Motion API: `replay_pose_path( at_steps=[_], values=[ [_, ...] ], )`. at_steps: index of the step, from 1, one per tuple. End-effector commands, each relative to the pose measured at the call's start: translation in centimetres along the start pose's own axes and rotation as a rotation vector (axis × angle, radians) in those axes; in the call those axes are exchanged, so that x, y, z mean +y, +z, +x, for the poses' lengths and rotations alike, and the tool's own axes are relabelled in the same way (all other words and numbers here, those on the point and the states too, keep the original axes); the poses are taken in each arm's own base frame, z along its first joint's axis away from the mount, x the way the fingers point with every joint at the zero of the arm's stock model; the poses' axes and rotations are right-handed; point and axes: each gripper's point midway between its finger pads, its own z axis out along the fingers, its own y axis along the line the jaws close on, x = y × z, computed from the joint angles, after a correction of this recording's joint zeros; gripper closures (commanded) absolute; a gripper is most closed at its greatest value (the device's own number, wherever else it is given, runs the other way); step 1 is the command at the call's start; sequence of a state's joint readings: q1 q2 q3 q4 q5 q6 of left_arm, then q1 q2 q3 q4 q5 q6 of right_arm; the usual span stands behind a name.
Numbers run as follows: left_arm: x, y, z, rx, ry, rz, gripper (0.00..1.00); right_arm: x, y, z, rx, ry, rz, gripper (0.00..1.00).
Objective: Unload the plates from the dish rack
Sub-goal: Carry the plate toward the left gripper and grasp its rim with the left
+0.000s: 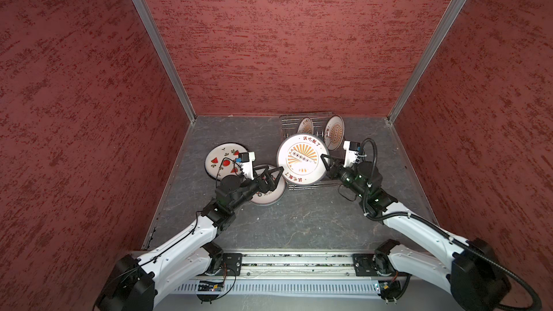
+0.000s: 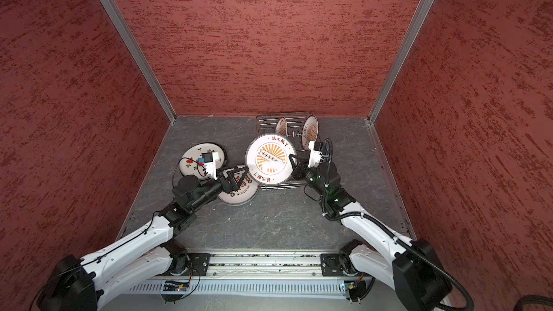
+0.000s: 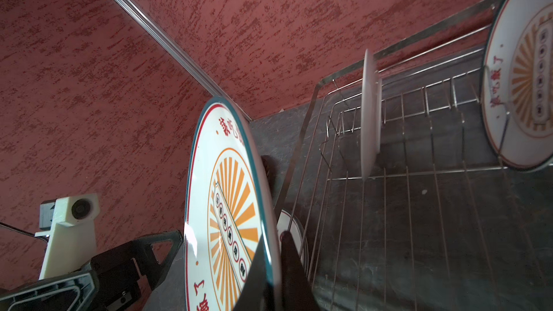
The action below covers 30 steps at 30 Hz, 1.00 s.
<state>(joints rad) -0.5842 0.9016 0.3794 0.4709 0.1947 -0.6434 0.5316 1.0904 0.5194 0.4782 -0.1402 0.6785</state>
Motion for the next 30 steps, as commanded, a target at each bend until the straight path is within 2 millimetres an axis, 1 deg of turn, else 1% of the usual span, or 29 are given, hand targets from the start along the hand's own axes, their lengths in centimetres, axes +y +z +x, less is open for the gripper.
replay_pose_path(
  at_steps=[1,3,5,7,10,11,12,15,18,22,27,30],
  values=[
    [0.5,0.1,0.6,0.0,-0.056,0.006,0.04,5.0,-0.1,-2.2,-0.092,0.039,-0.222,1.0],
    [1.5,0.2,0.8,-0.004,-0.081,-0.039,0.08,5.1,0.0,-1.9,-0.105,0.049,-0.241,1.0],
    [2.8,0.2,1.1,-0.005,-0.116,-0.084,0.16,4.8,0.0,-1.5,-0.115,0.059,-0.246,1.0],
    [2.7,0.4,1.5,-0.013,-0.144,-0.05,0.26,4.3,0.4,-0.9,-0.102,0.065,-0.235,1.0],
    [2.6,0.7,1.9,-0.002,-0.173,-0.029,0.39,4.2,0.8,0.0,-0.083,0.079,-0.244,1.0],
    [2.6,0.7,1.9,-0.007,-0.182,-0.027,0.45,4.2,1.0,0.2,-0.079,0.082,-0.246,1.0],
    [2.6,0.5,1.9,-0.013,-0.192,-0.023,0.52,4.2,1.1,0.4,-0.074,0.084,-0.247,1.0],
    [2.6,0.1,2.1,-0.014,-0.211,-0.02,0.66,4.1,1.6,0.8,-0.066,0.088,-0.245,1.0],
    [2.7,-0.2,2.3,0.0,-0.215,-0.037,0.78,4.0,2.0,1.3,-0.054,0.094,-0.242,1.0],
    [3.1,-0.8,2.5,-0.004,-0.218,-0.062,0.86,4.2,2.5,2.0,-0.035,0.097,-0.248,1.0],
    [3.3,-1.3,2.6,-0.019,-0.233,-0.062,0.88,4.4,3.1,3.0,-0.009,0.085,-0.242,1.0],
    [3.3,-1.5,2.4,-0.032,-0.242,-0.065,0.95,4.6,3.4,3.3,-0.004,0.084,-0.245,1.0]
  ],
)
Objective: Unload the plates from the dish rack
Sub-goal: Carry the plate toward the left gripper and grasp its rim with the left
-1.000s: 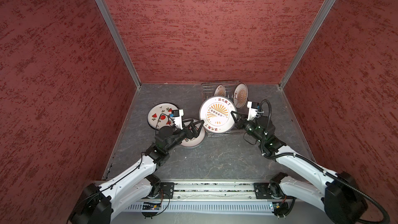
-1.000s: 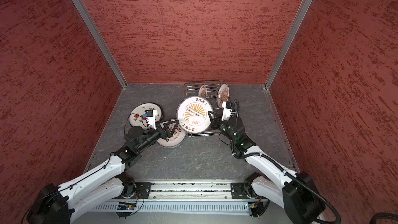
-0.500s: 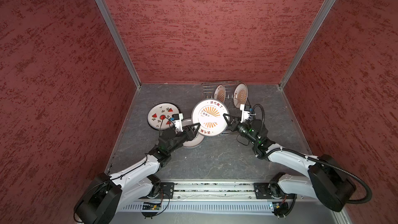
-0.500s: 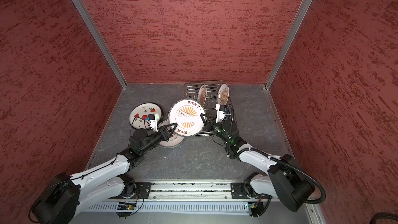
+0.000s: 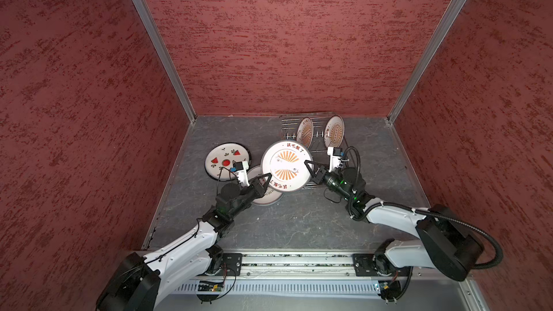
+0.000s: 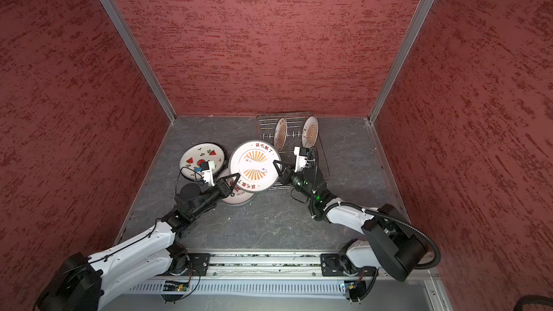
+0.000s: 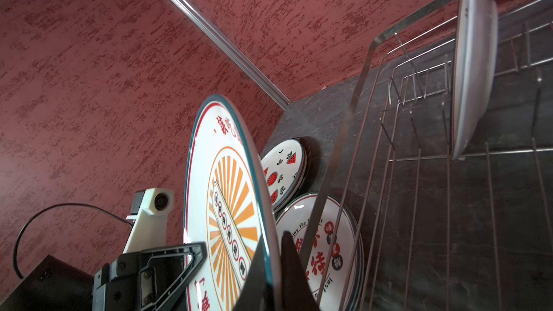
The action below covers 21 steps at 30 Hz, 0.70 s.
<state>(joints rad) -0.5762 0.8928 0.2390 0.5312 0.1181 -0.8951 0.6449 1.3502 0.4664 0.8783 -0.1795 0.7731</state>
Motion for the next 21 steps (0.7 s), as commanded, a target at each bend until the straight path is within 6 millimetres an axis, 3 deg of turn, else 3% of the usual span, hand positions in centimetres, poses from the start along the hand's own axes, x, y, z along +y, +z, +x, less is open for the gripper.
replay_pose_path(
  at_steps=[1,5,11,18,19,20,21],
  values=[
    [-1.1,-0.4,-0.1,-0.009,0.017,0.048,0.95,2.5,0.7,-1.4,-0.046,0.004,-0.082,1.0],
    [-1.5,-0.7,-0.2,-0.011,0.005,0.068,1.0,2.7,1.0,-0.9,-0.03,0.002,-0.087,0.99],
    [-1.6,-1.6,-0.1,-0.013,-0.04,0.082,1.0,3.2,1.4,0.0,0.01,-0.007,-0.123,0.78],
    [-1.8,-2.6,-0.8,-0.044,-0.069,0.091,1.0,2.6,2.1,1.2,0.112,-0.006,-0.06,0.31],
    [-1.1,-2.6,-0.7,-0.04,-0.078,0.056,1.0,2.3,2.1,1.1,0.107,0.004,-0.044,0.26],
    [-0.7,-2.7,-0.8,-0.046,-0.084,0.042,1.0,1.9,2.0,1.1,0.102,0.012,-0.023,0.02],
    [-0.6,-2.8,-0.9,-0.049,-0.089,0.038,1.0,1.5,1.9,1.1,0.1,0.017,-0.007,0.01]
  ],
)
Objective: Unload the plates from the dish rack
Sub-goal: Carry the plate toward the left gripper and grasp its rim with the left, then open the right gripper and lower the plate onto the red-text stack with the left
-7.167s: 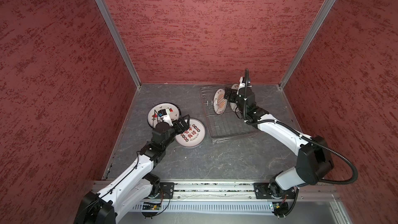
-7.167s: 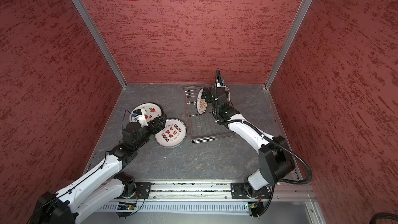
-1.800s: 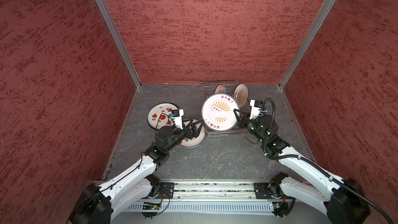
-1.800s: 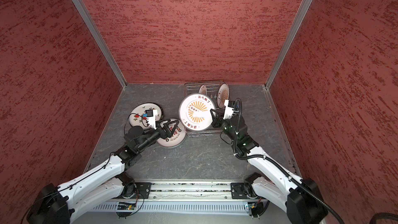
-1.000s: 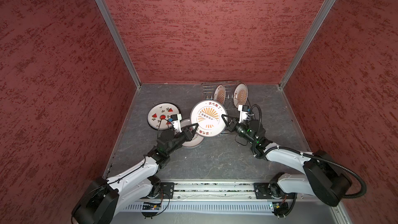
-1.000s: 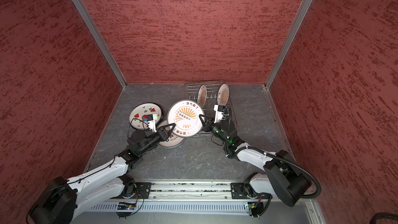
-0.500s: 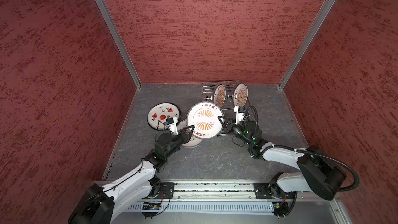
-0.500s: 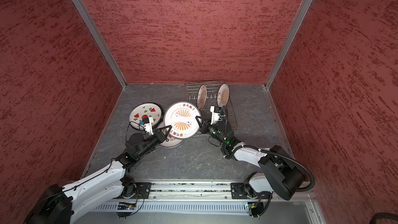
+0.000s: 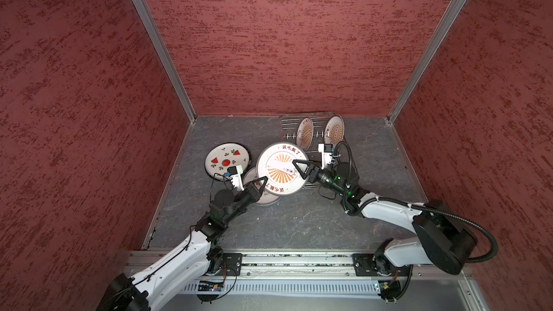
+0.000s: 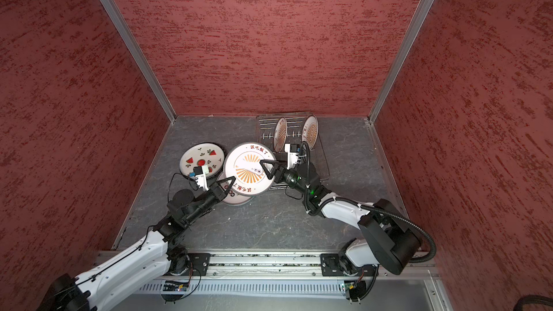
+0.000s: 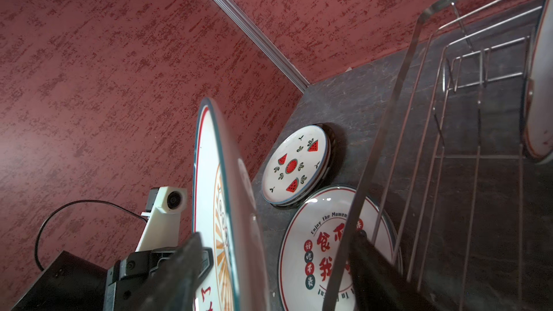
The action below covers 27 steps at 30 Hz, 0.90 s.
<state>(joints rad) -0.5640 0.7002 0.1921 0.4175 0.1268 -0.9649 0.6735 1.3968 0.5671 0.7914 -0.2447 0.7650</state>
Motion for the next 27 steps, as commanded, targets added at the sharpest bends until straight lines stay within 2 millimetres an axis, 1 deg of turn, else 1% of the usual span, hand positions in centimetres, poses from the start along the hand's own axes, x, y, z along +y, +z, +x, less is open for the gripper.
replay_pose_path(
  at_steps=[1,7,9,14,16,21,27],
  values=[
    [-0.1,-0.4,-0.8,-0.031,-0.029,0.008,1.0,-0.3,-0.1,0.0,0.005,0.022,0.042,0.01],
    [1.7,-1.4,-2.3,-0.085,-0.058,-0.075,1.0,-0.5,-1.1,-0.7,-0.056,0.022,0.052,0.01],
    [2.5,-1.9,-3.1,-0.106,-0.076,-0.112,1.0,-0.1,-1.3,-1.1,-0.079,0.01,0.033,0.01],
    [5.2,-3.3,-4.6,-0.158,-0.133,-0.244,1.0,0.4,-1.3,-1.6,-0.093,-0.04,0.035,0.01],
    [6.1,-3.8,-4.9,-0.176,-0.153,-0.28,1.0,0.7,-1.4,-1.7,-0.113,-0.093,0.042,0.01],
    [7.9,-4.2,-5.0,-0.186,-0.195,-0.352,1.0,1.1,-1.2,-1.0,-0.072,-0.155,0.042,0.01],
    [9.6,-3.7,-3.6,-0.13,-0.264,-0.41,1.0,0.4,0.1,-0.4,-0.036,-0.17,0.099,0.01]
  ],
)
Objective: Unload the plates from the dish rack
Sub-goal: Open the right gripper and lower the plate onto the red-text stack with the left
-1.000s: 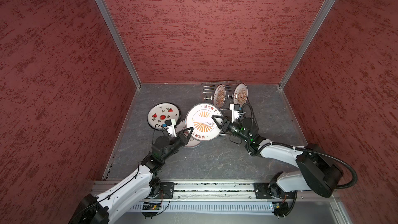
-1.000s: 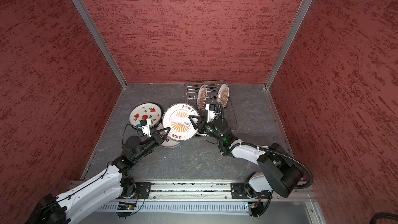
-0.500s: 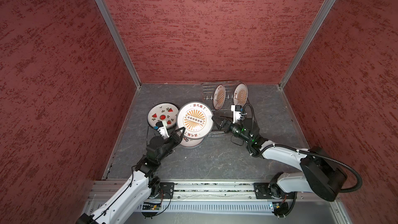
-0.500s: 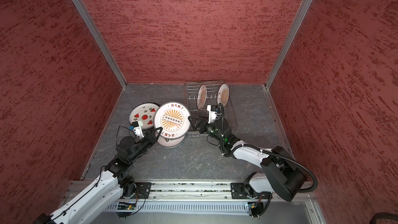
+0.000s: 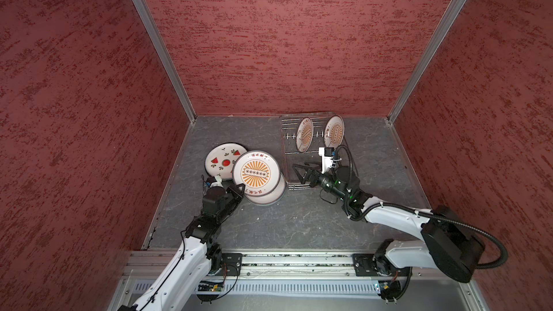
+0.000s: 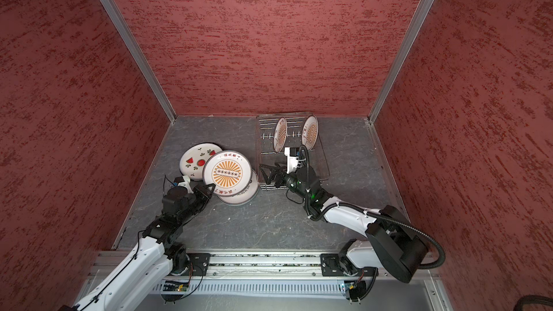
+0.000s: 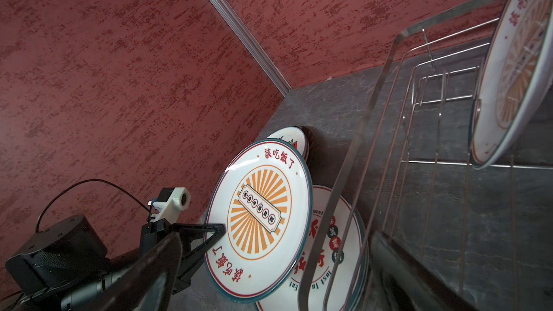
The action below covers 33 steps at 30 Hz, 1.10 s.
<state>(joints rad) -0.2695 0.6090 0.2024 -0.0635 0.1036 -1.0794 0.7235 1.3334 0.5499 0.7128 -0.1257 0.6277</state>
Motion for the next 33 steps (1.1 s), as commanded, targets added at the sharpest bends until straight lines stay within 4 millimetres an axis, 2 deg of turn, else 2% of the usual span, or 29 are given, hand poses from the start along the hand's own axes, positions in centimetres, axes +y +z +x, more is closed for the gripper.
replay_pose_path(
  at_steps=[1,7,21,26,33],
  values=[
    [-1.8,0.1,-0.4,0.007,-0.051,0.046,1.0,0.4,1.2,-0.6,-0.004,-0.043,0.032,0.01],
    [-0.6,1.1,0.5,0.06,-0.092,-0.048,1.0,1.3,2.3,0.3,0.036,-0.092,0.033,0.01],
    [0.4,2.8,2.7,0.133,-0.136,-0.094,1.0,0.7,1.2,-0.2,-0.006,-0.078,0.084,0.01],
    [0.5,2.9,2.6,0.13,-0.132,-0.095,0.81,0.5,0.9,-0.2,-0.012,-0.077,0.093,0.01],
    [0.7,3.0,2.7,0.131,-0.126,-0.108,0.75,0.1,0.8,-0.2,-0.015,-0.08,0.112,0.01]
  ],
)
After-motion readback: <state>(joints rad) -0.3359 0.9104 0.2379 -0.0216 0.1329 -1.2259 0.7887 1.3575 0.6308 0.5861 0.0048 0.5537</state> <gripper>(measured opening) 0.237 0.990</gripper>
